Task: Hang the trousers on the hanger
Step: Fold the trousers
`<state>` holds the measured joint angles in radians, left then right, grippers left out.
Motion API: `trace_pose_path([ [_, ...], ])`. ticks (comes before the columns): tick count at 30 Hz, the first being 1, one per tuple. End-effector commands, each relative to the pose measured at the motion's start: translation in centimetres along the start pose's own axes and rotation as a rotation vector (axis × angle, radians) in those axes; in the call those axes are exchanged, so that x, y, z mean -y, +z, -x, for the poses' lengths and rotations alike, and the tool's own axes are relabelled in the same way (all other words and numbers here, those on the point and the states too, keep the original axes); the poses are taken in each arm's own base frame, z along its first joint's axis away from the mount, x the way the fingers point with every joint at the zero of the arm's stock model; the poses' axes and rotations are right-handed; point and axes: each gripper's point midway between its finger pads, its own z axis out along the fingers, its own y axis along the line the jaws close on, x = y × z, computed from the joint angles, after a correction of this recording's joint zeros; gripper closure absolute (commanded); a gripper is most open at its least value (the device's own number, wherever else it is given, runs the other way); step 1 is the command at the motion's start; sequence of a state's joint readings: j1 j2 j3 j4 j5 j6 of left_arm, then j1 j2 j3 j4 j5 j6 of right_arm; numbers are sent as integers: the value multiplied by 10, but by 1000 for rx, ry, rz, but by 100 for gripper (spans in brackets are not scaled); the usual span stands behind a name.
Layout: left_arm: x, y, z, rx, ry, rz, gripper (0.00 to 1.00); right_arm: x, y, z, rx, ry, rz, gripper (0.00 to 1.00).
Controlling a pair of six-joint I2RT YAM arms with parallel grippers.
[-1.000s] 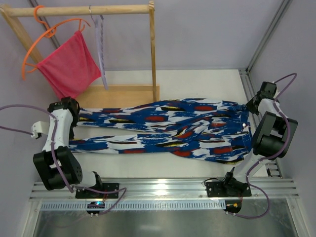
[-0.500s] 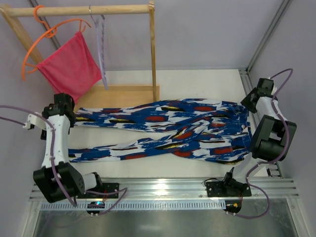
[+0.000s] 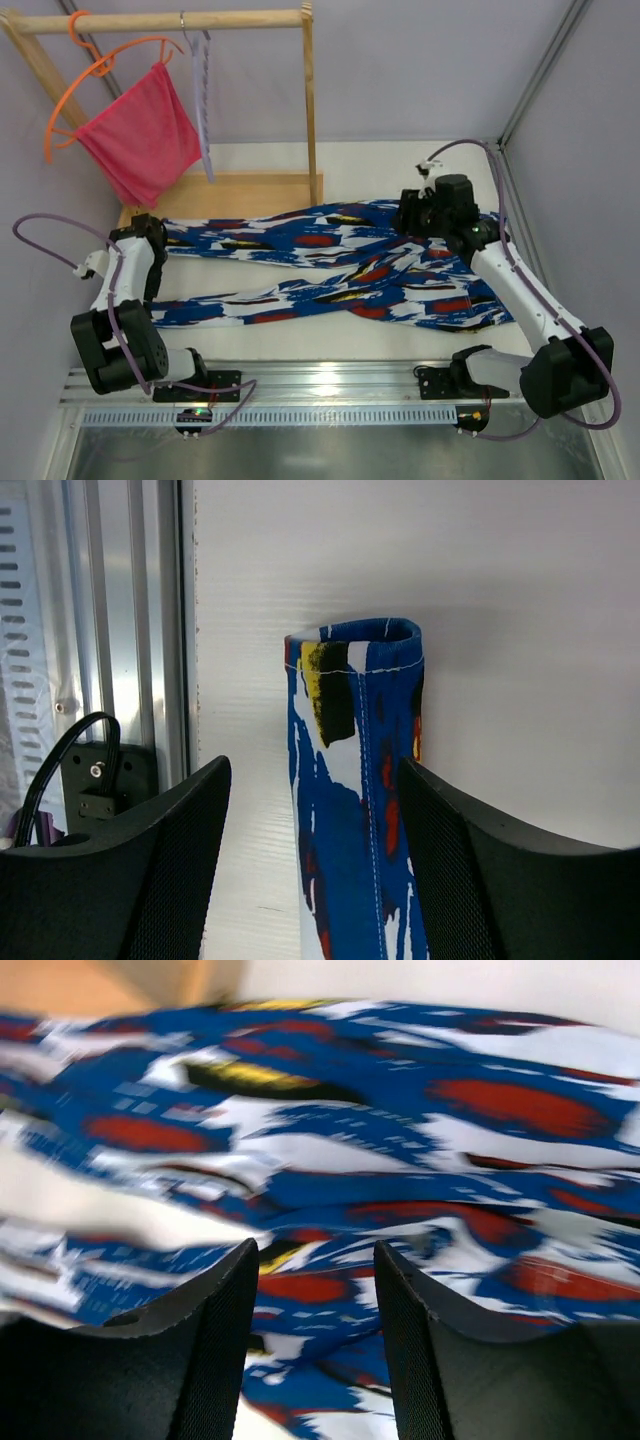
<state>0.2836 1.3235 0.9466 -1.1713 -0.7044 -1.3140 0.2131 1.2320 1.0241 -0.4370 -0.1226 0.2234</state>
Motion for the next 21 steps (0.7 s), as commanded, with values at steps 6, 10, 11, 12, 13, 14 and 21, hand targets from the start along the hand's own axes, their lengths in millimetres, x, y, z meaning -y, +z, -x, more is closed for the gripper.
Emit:
trace_pose_path([
  [6, -6, 19, -13, -11, 8, 106, 31, -150, -21, -83, -97, -299, 437, 47],
  [10, -16, 24, -15, -17, -9, 157, 32, -166, -38, -143, -165, -383, 446, 48],
  [11, -22, 22, -13, -6, -32, 171, 32, -166, -41, -152, -179, -368, 442, 48],
  [12, -23, 20, -12, -2, -44, 170, 32, -167, -45, -157, -178, -366, 452, 48],
  [13, -24, 19, -11, 0, -54, 168, 32, -163, -46, -176, -206, -385, 444, 49],
  [14, -29, 16, -7, 11, -64, 167, 32, -163, -47, -183, -215, -366, 443, 49],
  [21, -46, 29, -6, -5, -118, 204, 24, -144, -23, -207, -214, -396, 341, 49],
])
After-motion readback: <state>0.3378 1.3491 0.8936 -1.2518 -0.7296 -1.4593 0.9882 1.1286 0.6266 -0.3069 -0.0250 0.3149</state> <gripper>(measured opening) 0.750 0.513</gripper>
